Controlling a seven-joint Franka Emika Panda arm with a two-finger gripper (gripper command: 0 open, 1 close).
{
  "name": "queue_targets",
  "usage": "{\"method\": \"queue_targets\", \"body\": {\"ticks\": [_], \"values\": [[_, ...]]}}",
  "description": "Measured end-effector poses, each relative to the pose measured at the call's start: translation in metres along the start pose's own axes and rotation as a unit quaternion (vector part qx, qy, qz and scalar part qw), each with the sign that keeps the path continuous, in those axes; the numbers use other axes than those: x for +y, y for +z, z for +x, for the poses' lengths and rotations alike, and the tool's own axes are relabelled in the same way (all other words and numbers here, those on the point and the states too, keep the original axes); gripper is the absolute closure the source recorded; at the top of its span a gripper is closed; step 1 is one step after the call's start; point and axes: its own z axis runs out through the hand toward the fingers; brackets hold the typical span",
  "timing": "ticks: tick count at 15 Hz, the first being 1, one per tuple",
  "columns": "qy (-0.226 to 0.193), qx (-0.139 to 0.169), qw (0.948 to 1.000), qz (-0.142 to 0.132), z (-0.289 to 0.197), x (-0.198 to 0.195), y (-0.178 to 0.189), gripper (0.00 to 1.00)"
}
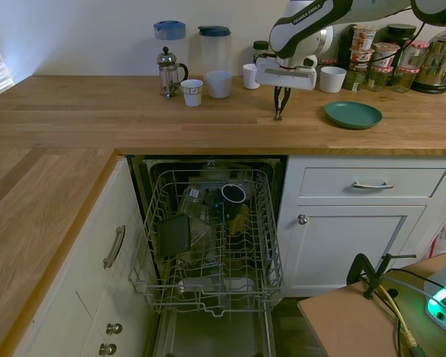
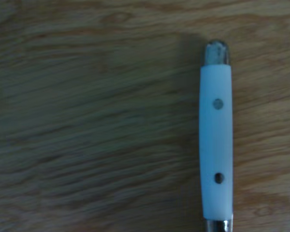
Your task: Put the fork in the dishwasher
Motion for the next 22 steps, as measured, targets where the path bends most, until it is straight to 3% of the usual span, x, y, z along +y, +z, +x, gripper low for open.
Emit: {"method": "queue_targets", "body": {"ticks": [4, 8, 17, 22], "values": [[0.002, 0.009, 0.9997, 0.021, 0.005, 0.006, -0.039, 1.0], [0.001, 0.027, 0.999, 0.036, -0.021, 0.016, -0.085, 1.0], [-0.027, 0.035, 0.9985, 0.034, -0.157, 0.082, -0.106, 1.0], [-0.049, 0.043, 0.9969, 0.043, -0.174, 0.094, -0.107, 1.0]]}}
